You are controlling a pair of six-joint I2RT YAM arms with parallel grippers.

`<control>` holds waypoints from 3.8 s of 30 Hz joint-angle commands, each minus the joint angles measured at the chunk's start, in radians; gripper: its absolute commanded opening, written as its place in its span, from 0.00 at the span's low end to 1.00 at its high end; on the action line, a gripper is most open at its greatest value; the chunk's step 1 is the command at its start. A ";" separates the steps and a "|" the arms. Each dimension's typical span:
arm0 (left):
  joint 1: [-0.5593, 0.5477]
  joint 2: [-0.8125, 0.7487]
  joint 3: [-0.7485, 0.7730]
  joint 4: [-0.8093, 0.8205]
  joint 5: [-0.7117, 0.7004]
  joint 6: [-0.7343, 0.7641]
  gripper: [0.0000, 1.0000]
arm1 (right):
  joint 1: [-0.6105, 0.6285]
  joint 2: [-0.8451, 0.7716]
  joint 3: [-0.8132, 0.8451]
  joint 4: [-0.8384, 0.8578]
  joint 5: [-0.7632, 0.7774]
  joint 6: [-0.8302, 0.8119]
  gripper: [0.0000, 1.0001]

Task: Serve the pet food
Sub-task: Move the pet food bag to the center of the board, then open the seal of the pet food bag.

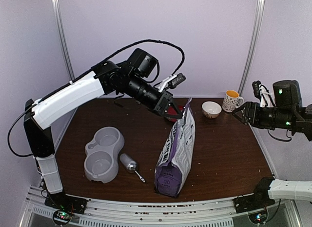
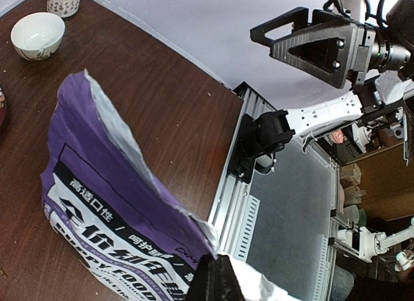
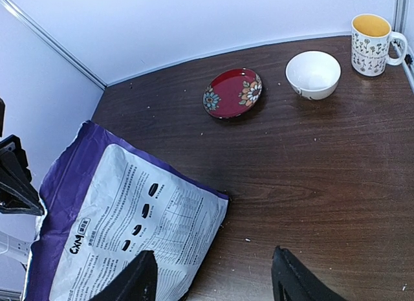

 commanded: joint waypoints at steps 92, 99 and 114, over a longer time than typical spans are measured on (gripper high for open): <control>-0.046 -0.243 -0.474 0.565 -0.068 -0.426 0.00 | 0.201 0.148 0.012 0.378 -0.214 0.145 0.61; -0.044 -0.245 -0.490 0.599 -0.052 -0.437 0.00 | 0.250 0.211 0.049 0.387 -0.206 0.137 0.61; -0.035 -0.249 -0.506 0.617 -0.043 -0.441 0.00 | 0.276 0.265 0.087 0.381 -0.208 0.120 0.61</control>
